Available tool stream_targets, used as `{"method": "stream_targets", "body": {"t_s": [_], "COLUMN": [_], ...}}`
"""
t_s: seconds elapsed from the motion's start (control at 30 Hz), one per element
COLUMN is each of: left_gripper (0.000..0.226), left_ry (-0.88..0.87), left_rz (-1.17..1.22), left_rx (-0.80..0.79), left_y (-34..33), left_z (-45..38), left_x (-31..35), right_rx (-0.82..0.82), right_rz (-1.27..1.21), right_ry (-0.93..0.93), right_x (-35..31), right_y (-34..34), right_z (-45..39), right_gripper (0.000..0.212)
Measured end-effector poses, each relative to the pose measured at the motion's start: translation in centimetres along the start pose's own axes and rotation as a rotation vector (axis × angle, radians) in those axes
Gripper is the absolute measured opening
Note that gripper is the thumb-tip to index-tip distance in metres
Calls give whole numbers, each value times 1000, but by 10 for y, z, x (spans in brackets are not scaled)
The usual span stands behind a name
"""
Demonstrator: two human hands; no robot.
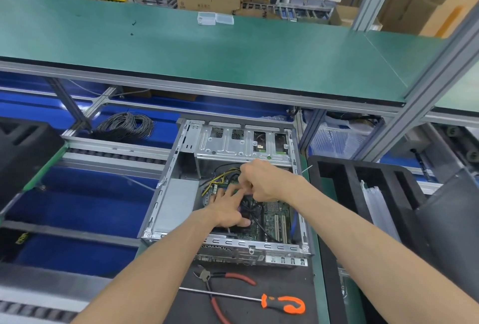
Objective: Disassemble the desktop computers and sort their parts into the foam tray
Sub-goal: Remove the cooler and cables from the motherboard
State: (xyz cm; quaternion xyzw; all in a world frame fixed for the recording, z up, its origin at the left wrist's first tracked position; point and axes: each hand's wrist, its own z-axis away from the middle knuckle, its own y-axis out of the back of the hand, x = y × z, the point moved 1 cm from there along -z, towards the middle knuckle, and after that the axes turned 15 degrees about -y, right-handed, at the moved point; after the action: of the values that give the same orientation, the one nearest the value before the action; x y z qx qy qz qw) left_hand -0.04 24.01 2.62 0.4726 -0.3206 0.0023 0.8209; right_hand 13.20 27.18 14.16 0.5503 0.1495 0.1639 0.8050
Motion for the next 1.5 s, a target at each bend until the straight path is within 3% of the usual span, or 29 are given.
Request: {"method": "stream_targets", "body": {"t_s": [0.07,0.17,0.27,0.47,0.57,0.67,0.73,0.87,0.97,1.03,1.17,1.3,1.4,1.5], "left_gripper": [101,126,136,117,110,111,116,103,120,128,113,117,125,115], "left_ry": [-1,50,86,132,103,45,-6,-68,-85,-101,-90,-109,-100,-103], "left_rz": [19,52,66,7,-27,-43,-20,-38,-98,-145,-154,-89,-68,-126], "left_rx": [55,111,96,42,52,90,107,72,-15,-66,-46,-14,-21,-40], "left_y": [0,2,2,-4,-5,-3,-1,1,3,5,6,5,6,3], "left_z": [1,2,1,-4,-5,-3,-1,0,0,-1,-6,-4,-3,-5], "left_x": [0,-3,-5,-6,-7,-4,0,8,10,12,12,11,12,10], "right_rx": [62,168,112,22,55,185,180,124,101,84,165,124,77,42], "right_rz": [-39,12,18,-10,-35,-30,16,-30,-43,-59,-69,-44,-19,-34], "right_ry": [-33,-222,-200,-38,-38,-228,-261,-171,-91,-39,-115,-211,-120,-36], "right_x": [4,10,7,-8,-7,4,6,2,1,0,-3,4,-1,-6], "right_y": [-2,-4,-5,6,3,-2,-2,-2,-1,-2,-4,-3,2,2], "right_z": [3,4,5,3,4,4,5,8,8,9,10,7,8,8], "right_gripper": [6,27,34,27,3,33,40,36,14,21,14,39,18,18]}}
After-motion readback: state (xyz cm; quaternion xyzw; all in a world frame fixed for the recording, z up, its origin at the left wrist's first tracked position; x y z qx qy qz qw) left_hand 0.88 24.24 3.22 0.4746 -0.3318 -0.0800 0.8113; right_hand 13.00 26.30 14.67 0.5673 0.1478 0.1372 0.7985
